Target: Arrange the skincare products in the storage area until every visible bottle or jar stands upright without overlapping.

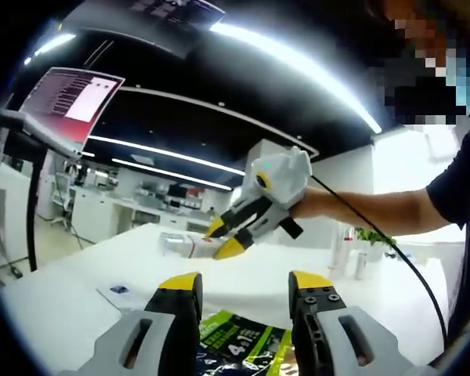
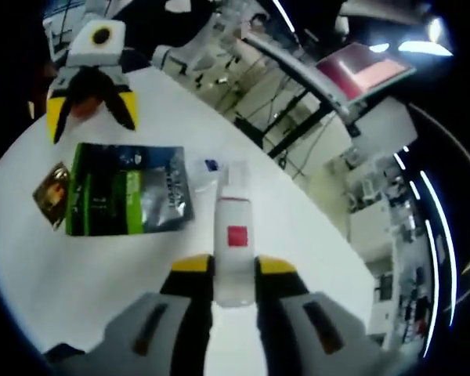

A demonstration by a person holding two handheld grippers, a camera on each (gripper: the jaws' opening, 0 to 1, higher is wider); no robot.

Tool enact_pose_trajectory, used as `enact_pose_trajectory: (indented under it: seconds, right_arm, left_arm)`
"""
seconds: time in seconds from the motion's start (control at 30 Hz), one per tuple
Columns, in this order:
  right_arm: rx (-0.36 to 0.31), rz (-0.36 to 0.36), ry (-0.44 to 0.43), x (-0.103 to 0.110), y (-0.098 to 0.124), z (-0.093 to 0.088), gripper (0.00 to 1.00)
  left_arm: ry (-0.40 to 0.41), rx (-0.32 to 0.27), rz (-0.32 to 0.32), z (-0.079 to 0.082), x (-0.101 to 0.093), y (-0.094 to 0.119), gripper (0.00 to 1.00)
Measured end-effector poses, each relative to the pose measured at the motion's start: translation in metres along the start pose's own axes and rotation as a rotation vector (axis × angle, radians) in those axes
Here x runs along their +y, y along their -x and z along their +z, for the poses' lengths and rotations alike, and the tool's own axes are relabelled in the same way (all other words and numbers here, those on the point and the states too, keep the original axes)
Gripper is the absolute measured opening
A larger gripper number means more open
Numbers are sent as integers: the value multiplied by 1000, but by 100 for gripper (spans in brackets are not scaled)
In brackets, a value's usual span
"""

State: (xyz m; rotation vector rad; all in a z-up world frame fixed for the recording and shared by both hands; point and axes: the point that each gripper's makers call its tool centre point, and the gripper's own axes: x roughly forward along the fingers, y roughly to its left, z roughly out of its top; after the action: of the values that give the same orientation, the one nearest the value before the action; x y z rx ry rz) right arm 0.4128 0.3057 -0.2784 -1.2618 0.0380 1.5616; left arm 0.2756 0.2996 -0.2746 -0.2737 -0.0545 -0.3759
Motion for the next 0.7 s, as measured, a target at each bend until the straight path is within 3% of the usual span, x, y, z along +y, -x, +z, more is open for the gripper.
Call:
enact_pose_trajectory:
  seconds: [0.37,0.7]
  right_arm:
    - [-32,-74,-29,7,26,5,18]
    - [-85,-154,-53,7,49,16,18]
  left_arm:
    - [17,3,10,0,2,-1,45]
    - [80,-16,6,4,3,-5,44]
